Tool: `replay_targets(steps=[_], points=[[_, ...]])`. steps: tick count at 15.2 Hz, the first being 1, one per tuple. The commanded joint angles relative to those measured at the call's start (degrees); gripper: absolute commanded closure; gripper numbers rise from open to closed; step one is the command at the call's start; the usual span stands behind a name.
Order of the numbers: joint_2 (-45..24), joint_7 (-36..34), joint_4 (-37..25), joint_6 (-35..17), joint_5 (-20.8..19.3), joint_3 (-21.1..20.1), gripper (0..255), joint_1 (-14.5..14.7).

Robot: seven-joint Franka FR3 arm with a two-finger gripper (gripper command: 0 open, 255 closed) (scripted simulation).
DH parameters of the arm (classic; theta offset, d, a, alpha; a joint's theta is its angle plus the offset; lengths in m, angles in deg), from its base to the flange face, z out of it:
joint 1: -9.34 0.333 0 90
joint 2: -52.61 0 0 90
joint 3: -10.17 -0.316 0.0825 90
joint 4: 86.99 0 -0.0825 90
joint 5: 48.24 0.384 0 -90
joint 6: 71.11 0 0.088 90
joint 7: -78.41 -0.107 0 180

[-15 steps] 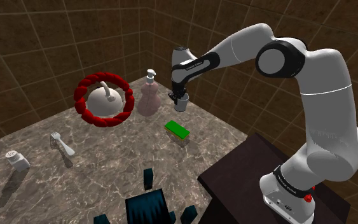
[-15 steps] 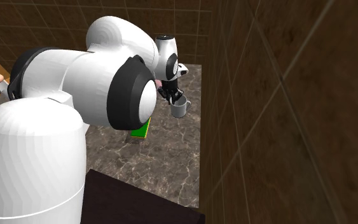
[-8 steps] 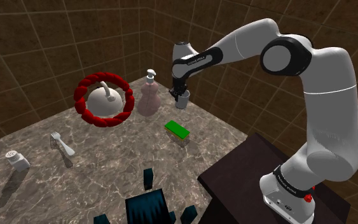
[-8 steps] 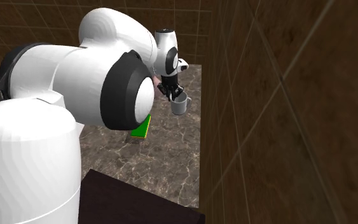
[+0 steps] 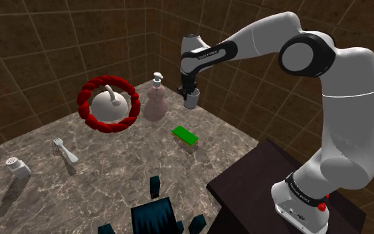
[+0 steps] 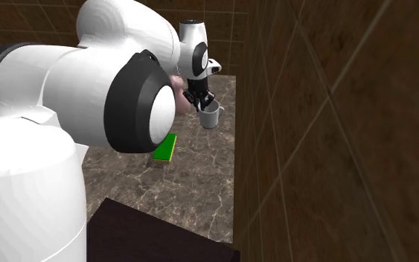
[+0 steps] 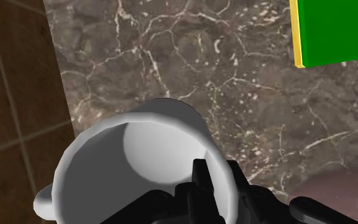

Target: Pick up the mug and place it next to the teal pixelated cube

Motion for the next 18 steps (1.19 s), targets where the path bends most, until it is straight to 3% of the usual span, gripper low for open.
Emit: replay_targets(steps=[1,18], points=[[0.9,0.1,-0.2,1.2,0.1,-0.1,255,0.0],[6.5,1.0,-4.8,11.3,0.7,-0.4,255,-0.1]])
